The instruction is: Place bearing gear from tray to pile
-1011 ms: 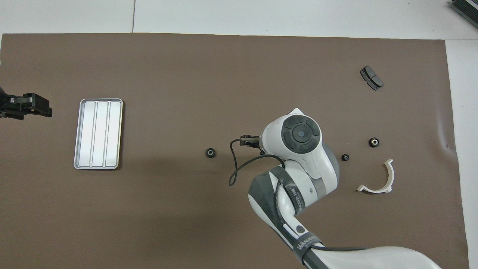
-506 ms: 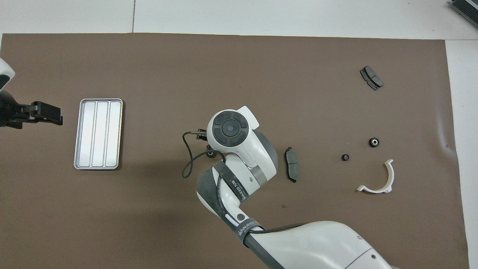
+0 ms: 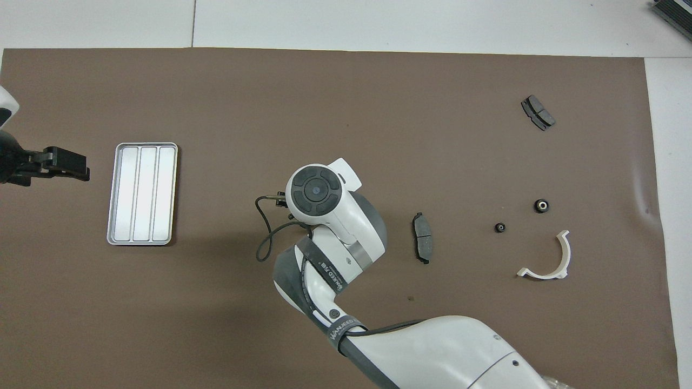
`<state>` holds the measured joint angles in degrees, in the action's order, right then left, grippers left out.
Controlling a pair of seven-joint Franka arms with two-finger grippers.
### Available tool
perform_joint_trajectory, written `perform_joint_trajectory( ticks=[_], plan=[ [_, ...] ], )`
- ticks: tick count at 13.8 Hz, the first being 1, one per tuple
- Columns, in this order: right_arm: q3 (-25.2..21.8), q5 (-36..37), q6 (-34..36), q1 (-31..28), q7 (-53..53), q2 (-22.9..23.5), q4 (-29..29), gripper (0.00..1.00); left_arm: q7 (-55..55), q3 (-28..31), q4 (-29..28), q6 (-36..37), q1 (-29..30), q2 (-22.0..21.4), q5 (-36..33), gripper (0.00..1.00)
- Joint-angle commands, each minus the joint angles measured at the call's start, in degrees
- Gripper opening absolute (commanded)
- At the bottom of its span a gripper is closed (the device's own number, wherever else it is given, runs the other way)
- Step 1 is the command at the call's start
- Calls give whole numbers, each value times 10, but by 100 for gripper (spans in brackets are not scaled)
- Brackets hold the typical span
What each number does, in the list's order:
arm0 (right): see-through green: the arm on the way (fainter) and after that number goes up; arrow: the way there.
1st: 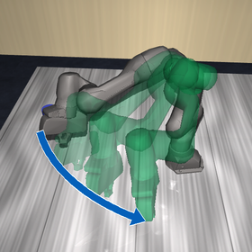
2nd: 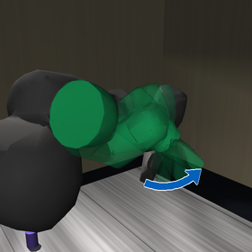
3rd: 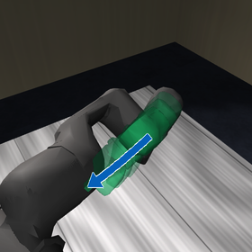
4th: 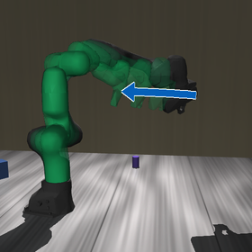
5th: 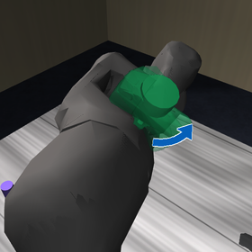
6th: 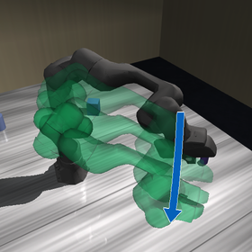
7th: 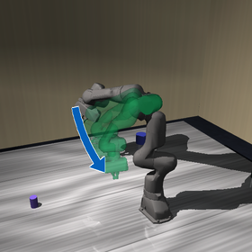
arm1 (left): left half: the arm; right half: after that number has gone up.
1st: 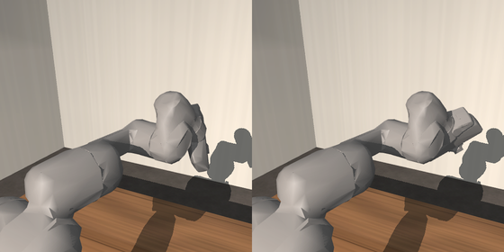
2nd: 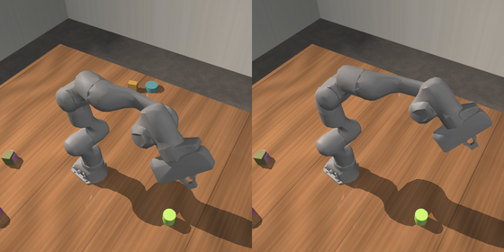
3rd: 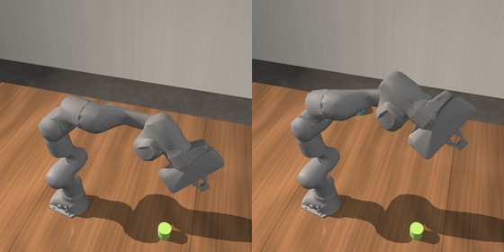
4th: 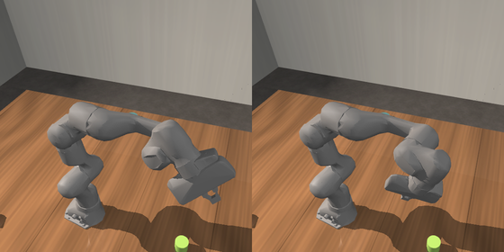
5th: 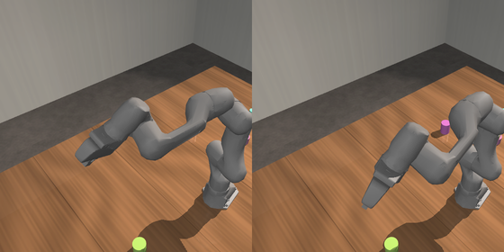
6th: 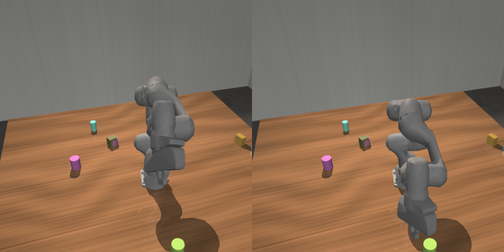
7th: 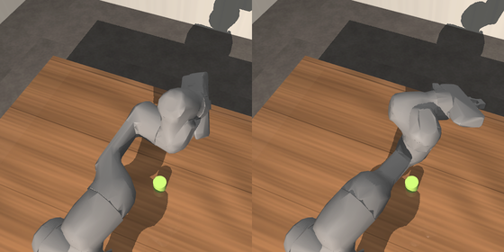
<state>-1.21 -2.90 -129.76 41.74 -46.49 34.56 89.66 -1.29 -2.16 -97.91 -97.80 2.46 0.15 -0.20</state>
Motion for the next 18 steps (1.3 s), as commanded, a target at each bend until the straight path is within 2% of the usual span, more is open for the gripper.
perform_joint_trajectory(
  ticks=[1,3,4,6,8,9,13,18],
  plan=[
    [-1,13,-27,12,-7,-10,35,90,3,2,-18,-2,1,-17,3,100],
    [-1,14,-26,13,-6,-12,38,83,3,2,-18,-1,1,-17,3,100],
    [-1,14,-26,13,-6,-12,38,74,3,1,-18,-2,1,-17,3,100],
    [-1,15,-24,14,-6,-12,38,46,2,1,-18,-6,-5,-17,3,100],
    [-1,18,-23,14,-7,-12,37,5,2,0,-18,-5,-8,-17,3,100],
    [-1,23,-19,14,-7,-12,35,0,3,1,-18,-1,-8,-17,3,100],
    [-3,36,-16,9,-10,-18,28,0,4,1,-18,-6,0,-17,3,100],
    [-7,38,-16,-59,50,-94,81,0,8,0,-17,1,-7,-17,3,100]
  ],
)
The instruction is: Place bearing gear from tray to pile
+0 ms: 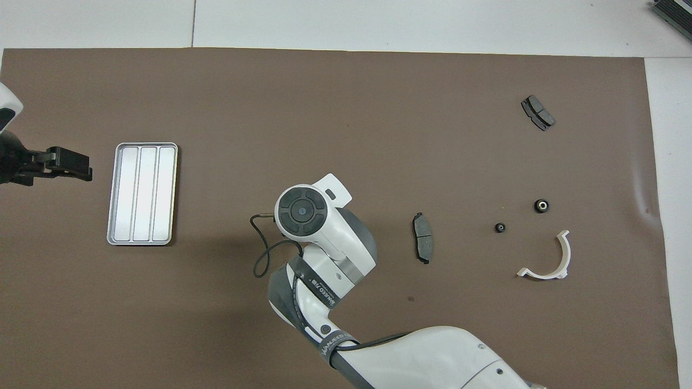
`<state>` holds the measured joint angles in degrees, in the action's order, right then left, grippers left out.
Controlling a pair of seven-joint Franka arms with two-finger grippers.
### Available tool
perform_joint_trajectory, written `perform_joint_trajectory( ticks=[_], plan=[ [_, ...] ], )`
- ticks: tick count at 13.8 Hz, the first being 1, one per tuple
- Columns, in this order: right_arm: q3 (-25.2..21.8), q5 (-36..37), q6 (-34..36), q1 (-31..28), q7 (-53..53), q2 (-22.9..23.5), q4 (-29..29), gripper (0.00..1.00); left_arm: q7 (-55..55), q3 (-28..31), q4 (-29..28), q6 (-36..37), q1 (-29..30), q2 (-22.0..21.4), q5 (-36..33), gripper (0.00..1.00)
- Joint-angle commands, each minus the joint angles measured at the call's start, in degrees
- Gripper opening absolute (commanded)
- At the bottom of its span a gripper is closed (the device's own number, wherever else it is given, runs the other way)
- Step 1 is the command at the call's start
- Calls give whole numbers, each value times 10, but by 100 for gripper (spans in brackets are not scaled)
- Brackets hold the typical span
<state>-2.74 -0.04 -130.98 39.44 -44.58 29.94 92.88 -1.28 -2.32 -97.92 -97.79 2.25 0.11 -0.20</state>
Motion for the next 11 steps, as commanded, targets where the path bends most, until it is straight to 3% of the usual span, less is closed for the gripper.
perform_joint_trajectory(
  ticks=[1,4,11],
  plan=[
    [8,9,-2,-63,54,-63,61,0,7,1,-15,1,-6,-17,3,100],
    [9,7,-2,-129,151,-106,110,0,9,-2,-10,-1,-6,-16,3,100],
    [10,-1,-12,-278,344,-95,124,0,4,-1,-11,-6,-5,-18,3,100]
  ],
)
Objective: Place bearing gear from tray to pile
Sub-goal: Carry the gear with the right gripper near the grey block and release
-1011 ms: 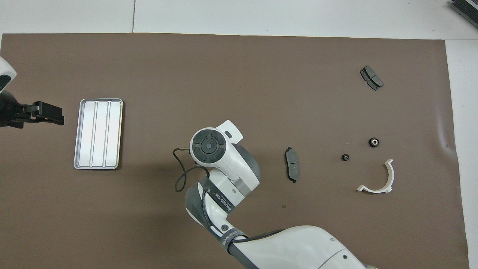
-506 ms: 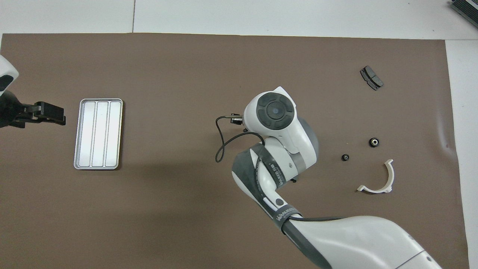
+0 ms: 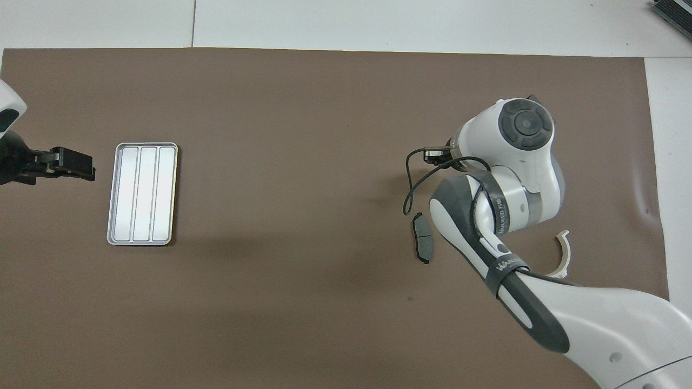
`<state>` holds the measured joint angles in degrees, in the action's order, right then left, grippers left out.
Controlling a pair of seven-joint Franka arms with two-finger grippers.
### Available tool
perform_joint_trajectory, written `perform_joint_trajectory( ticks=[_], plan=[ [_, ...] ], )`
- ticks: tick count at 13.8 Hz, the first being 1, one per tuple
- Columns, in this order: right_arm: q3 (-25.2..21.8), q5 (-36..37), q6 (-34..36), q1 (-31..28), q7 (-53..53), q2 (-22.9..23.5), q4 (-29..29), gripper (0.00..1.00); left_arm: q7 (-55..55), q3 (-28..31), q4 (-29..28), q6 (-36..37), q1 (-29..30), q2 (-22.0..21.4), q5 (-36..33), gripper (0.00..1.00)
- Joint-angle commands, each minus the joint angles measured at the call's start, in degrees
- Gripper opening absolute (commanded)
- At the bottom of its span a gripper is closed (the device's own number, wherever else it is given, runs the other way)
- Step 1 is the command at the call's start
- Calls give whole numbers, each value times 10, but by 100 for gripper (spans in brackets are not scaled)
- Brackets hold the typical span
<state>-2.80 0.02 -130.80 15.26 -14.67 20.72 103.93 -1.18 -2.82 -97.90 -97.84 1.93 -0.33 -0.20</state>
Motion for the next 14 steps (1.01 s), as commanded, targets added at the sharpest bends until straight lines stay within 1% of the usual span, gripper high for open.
perform_joint_trajectory(
  ticks=[1,4,7,8,9,10,11,13,14],
  plan=[
    [10,-2,-16,-50,60,3,13,0,2,4,-12,-4,-2,-13,3,100],
    [11,-4,-15,-94,100,18,8,0,2,4,-13,-2,-3,-13,3,100],
    [10,-2,-23,-113,113,47,-9,0,3,4,-13,-3,-2,-13,3,100],
    [11,-3,-28,-122,126,55,-16,1,3,4,-13,-2,-3,-14,3,100],
    [10,-3,-30,-127,132,58,-20,29,3,4,-13,-2,-3,-13,3,100],
    [10,-4,-30,-129,132,58,-22,75,3,4,-13,-2,-3,-14,3,100],
    [10,-4,-31,-128,128,57,-21,100,3,4,-14,-2,-3,-16,3,100],
    [10,-4,-22,-118,126,42,-20,100,3,4,-14,-5,-3,-16,3,100],
    [10,-3,-17,-119,125,24,-15,100,3,4,-14,-6,-3,-17,3,100]
  ],
)
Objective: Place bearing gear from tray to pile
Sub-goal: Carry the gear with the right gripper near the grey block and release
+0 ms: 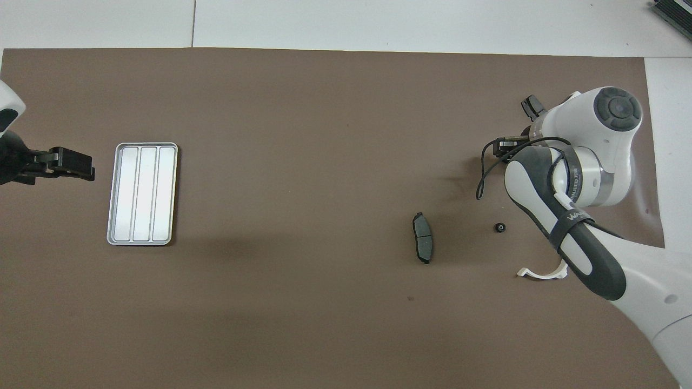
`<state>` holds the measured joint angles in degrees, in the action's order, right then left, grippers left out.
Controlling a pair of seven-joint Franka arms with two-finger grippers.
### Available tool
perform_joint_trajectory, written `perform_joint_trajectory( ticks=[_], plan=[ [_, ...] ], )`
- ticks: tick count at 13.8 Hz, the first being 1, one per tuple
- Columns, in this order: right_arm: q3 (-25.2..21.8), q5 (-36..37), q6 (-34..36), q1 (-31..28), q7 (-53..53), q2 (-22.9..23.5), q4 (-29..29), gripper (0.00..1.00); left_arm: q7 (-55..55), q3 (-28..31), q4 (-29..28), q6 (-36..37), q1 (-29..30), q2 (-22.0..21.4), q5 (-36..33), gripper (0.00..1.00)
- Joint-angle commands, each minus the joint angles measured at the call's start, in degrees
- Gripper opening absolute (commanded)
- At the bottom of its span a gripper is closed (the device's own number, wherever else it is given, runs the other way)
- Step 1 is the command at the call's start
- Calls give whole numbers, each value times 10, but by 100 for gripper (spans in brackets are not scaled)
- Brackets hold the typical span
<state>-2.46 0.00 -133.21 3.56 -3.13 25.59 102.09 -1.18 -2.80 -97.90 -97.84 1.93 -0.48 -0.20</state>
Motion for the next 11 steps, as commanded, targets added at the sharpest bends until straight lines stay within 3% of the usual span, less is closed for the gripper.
perform_joint_trajectory(
  ticks=[1,11],
  plan=[
    [6,-3,26,-1,9,-43,6,100,3,3,-14,-6,-3,-15,3,100],
    [7,-4,232,0,-4,-223,-7,100,3,3,-18,0,-3,-16,3,100]
  ],
)
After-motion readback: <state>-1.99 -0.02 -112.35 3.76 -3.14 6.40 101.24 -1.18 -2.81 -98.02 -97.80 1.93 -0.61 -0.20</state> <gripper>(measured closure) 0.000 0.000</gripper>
